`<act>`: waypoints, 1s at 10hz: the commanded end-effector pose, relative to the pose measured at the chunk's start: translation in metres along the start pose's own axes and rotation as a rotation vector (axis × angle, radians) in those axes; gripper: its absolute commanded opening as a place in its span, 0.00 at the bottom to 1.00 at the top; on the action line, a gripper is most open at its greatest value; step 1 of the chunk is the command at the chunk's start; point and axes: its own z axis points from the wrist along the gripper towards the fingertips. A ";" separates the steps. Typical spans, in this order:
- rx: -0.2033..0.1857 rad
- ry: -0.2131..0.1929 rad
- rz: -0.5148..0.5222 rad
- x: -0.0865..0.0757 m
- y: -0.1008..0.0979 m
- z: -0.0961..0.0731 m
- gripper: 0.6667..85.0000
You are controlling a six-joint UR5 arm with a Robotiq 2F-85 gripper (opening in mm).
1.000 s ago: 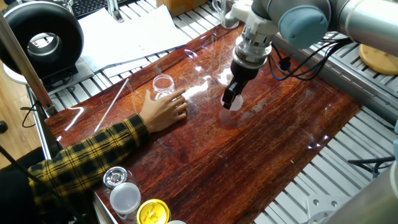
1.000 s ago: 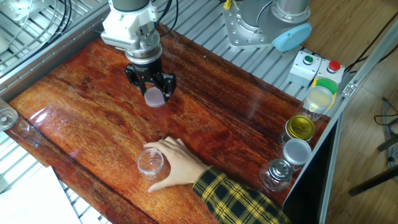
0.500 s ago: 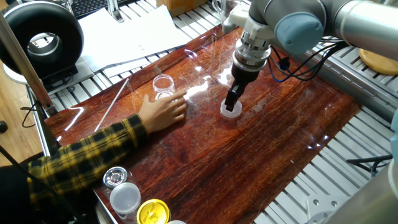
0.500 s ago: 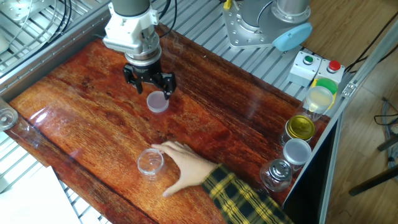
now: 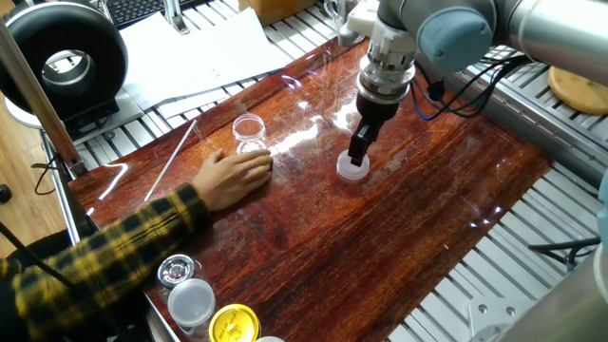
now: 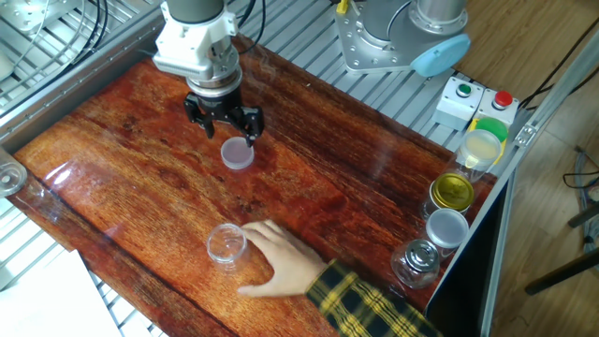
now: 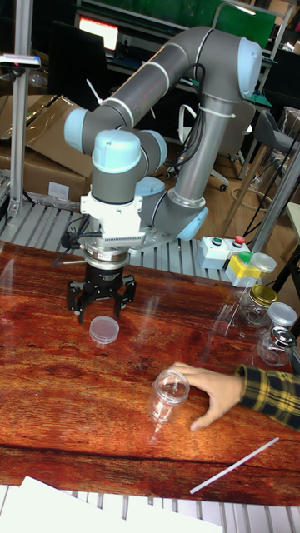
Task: Unscrew the lid from the jar
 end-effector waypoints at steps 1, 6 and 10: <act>0.016 0.010 0.012 0.001 -0.005 -0.006 0.82; 0.043 0.024 -0.014 -0.001 -0.012 -0.013 0.80; 0.045 0.028 -0.011 -0.002 -0.013 -0.015 0.78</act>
